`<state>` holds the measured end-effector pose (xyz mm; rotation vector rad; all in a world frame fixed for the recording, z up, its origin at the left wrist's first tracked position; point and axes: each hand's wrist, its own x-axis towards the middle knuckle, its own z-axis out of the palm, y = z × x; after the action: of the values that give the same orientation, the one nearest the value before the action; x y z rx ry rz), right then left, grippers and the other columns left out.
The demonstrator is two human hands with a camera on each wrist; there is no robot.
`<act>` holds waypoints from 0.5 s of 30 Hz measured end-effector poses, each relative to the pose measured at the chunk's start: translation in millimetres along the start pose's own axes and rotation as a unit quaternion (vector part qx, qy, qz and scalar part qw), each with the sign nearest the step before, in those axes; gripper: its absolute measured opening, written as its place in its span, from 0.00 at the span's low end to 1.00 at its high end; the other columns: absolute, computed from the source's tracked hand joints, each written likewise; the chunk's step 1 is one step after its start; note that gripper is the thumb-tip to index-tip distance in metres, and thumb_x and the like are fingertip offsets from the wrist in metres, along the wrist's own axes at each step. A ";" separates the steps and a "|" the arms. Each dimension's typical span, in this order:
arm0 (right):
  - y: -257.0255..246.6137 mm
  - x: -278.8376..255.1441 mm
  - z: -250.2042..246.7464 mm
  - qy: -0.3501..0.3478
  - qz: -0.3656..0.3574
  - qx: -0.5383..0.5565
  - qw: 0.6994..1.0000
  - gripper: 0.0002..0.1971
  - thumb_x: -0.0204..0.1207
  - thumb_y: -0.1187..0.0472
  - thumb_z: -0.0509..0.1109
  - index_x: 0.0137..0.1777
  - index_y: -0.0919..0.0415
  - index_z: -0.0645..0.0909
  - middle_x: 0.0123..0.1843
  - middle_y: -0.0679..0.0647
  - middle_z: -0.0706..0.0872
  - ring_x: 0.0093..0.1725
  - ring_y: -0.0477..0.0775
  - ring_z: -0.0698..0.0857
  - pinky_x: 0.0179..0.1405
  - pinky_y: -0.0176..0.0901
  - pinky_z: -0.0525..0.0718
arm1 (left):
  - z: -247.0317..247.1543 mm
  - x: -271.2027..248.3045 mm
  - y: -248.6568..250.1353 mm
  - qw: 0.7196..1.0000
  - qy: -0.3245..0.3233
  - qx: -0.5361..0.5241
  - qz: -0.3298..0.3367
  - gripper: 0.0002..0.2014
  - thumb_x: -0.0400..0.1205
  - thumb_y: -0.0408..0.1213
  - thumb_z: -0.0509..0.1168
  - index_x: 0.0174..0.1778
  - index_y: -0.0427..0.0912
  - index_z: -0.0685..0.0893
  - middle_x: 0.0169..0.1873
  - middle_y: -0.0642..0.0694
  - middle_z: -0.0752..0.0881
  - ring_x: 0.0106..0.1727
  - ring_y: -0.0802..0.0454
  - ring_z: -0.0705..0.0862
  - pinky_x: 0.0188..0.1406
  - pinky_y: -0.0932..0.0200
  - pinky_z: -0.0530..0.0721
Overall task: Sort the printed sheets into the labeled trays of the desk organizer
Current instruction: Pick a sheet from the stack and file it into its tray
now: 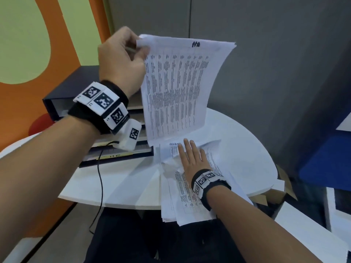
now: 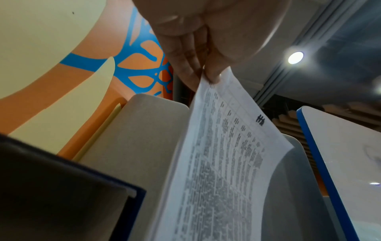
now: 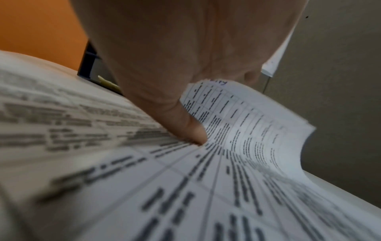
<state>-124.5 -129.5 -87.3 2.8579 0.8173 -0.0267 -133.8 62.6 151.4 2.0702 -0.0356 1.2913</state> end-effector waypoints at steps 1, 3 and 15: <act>0.7 -0.8 -1.6 0.027 0.003 0.015 1.000 0.45 0.79 0.66 0.55 0.78 0.60 0.19 0.80 0.61 0.20 0.81 0.65 0.26 0.80 0.62 0.35 | -3.8 3.4 -0.1 1.000 0.009 0.003 0.007 0.06 0.79 0.37 0.72 0.41 0.48 0.80 0.36 0.56 0.84 0.31 0.69 0.78 0.29 0.77 0.74; 2.1 -1.5 -5.2 0.060 0.010 0.041 0.997 0.47 0.76 0.72 0.55 0.77 0.57 0.18 0.80 0.60 0.20 0.81 0.64 0.27 0.80 0.61 0.36 | -10.6 9.3 -1.1 1.000 0.023 0.011 0.014 0.05 0.78 0.39 0.71 0.41 0.48 0.80 0.38 0.53 0.85 0.31 0.69 0.77 0.28 0.77 0.73; 35.0 -10.0 -22.8 0.085 0.086 0.073 0.990 0.41 0.69 0.65 0.70 0.81 0.59 0.56 0.83 0.58 0.58 0.82 0.60 0.57 0.73 0.56 0.66 | -15.3 -16.0 -31.1 0.997 -0.021 0.016 -0.068 0.06 0.80 0.35 0.71 0.42 0.47 0.80 0.36 0.53 0.81 0.35 0.54 0.78 0.34 0.63 0.78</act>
<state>-115.2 -160.2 -58.7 3.0929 0.6174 0.1888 -142.5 89.8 126.1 2.0875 0.1052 1.1740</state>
